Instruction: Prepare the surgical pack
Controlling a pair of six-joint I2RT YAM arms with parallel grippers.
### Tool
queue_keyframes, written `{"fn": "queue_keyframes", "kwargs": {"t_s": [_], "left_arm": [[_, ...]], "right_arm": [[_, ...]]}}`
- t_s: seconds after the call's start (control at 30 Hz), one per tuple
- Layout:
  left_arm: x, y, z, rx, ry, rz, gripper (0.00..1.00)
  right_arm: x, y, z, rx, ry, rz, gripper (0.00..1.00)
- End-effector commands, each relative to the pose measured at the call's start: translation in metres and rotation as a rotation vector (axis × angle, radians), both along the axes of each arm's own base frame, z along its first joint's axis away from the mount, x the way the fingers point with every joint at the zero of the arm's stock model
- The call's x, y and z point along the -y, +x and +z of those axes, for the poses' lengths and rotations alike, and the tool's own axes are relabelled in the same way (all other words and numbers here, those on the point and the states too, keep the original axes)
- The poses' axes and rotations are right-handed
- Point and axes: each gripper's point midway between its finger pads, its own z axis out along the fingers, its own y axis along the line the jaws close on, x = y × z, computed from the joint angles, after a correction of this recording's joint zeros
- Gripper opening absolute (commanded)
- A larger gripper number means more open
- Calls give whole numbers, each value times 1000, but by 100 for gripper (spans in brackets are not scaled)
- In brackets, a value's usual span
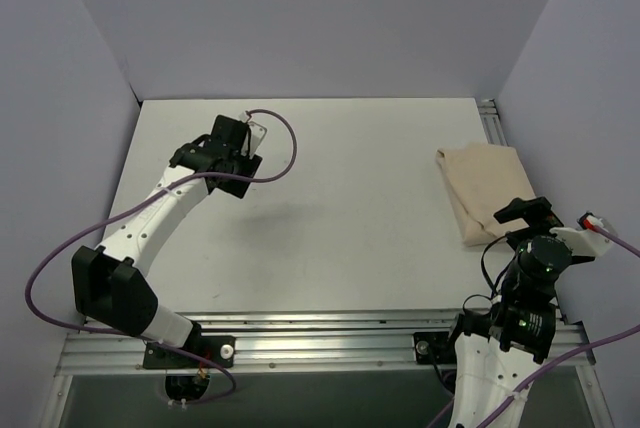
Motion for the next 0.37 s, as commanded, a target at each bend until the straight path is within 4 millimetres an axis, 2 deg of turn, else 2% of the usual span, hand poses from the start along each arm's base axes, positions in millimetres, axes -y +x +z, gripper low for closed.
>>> {"fn": "queue_keyframes", "kwargs": {"t_s": [0.0,0.33], "left_arm": [[1,4,15,70,-20,27,67],[5,5,15,71,-42,43,67]], "right_arm": [[4,-2,11,13,-21,-21,93],[3,-2,11,10,-13,-19,93]]}}
